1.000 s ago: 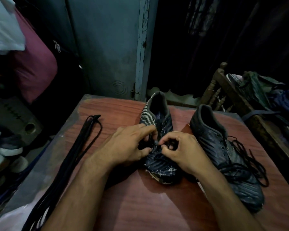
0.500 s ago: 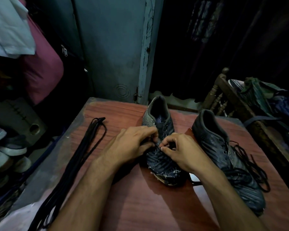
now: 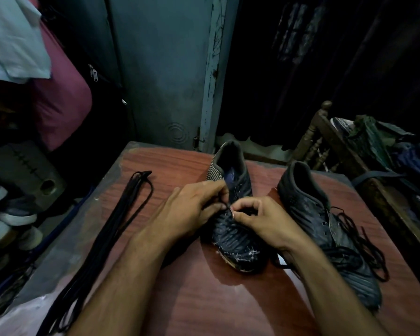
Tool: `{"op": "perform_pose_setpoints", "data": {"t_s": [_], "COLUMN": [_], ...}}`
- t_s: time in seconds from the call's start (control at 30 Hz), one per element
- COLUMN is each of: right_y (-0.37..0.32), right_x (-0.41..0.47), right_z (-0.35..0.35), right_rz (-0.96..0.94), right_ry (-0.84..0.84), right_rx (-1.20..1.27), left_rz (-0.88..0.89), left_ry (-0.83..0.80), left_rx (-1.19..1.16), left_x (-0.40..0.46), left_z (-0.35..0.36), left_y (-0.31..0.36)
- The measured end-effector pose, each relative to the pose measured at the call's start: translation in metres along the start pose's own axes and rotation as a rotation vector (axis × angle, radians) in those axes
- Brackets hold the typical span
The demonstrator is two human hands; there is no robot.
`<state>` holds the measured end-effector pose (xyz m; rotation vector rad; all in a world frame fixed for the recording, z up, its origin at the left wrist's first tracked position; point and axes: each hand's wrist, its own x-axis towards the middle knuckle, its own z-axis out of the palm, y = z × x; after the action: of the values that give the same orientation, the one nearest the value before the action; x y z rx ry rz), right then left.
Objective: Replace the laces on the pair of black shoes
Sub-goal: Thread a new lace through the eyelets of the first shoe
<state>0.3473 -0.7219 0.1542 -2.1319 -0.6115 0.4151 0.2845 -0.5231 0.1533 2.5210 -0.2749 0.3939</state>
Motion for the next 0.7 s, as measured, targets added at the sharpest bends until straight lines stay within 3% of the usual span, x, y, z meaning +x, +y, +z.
{"op": "perform_pose_setpoints", "data": {"t_s": [0.47, 0.7], "right_y": [0.002, -0.008], "right_x": [0.007, 0.009], "right_z": [-0.011, -0.019], "right_rz": [0.023, 0.049], "right_ry": [-0.096, -0.230], "right_rx": [0.108, 0.104], "left_rz": [-0.004, 0.013], "left_ry": [0.009, 0.001], "left_rx": [-0.065, -0.063], "left_x": [0.000, 0.000], "left_z": [-0.001, -0.001], "left_y": [0.003, 0.003]}}
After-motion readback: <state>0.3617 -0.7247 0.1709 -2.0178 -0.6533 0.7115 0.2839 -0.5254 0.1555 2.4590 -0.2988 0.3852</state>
